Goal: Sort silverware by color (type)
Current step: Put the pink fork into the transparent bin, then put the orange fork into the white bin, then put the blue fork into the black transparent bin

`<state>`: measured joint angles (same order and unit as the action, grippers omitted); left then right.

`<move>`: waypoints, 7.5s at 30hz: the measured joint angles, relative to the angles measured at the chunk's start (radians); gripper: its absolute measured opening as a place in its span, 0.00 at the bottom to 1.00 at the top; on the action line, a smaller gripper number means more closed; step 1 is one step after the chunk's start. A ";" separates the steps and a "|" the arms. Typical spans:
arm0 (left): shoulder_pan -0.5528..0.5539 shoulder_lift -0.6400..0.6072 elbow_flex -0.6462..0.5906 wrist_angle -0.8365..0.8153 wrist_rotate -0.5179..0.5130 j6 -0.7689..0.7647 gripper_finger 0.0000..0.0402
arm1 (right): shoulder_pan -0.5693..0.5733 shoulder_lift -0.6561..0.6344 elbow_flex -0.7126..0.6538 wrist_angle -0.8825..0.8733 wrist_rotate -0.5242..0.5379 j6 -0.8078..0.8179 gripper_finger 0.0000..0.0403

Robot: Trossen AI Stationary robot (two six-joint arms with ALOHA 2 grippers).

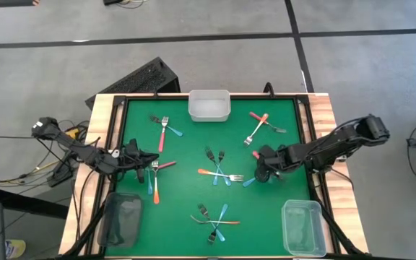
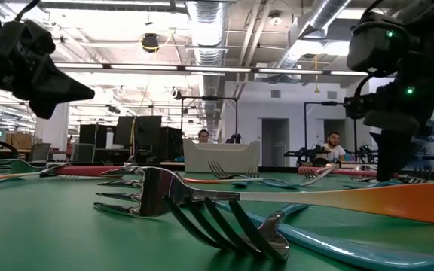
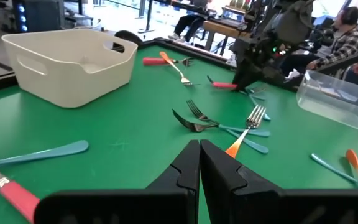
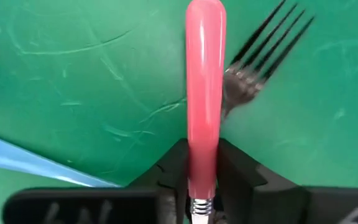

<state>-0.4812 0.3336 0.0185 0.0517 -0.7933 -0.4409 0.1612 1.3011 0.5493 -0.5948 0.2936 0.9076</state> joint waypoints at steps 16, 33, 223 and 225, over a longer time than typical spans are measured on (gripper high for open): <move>0.000 0.007 -0.002 0.000 -0.043 -0.015 0.00 | 0.141 -0.163 0.244 -0.401 0.016 0.217 0.18; 0.000 0.007 -0.002 -0.008 -0.139 -0.008 0.00 | 0.808 -0.031 0.409 -0.562 -0.196 1.014 0.18; 0.082 0.452 -0.005 0.361 0.016 -0.081 0.31 | -0.330 0.301 0.549 0.314 0.124 -0.634 0.52; 0.067 0.452 0.000 0.362 0.042 -0.084 0.31 | -0.278 0.268 0.492 0.332 0.128 -0.570 0.52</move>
<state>-0.4138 0.7856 0.0184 0.4140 -0.7510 -0.5247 -0.1169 1.5693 1.0408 -0.2624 0.4213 0.3381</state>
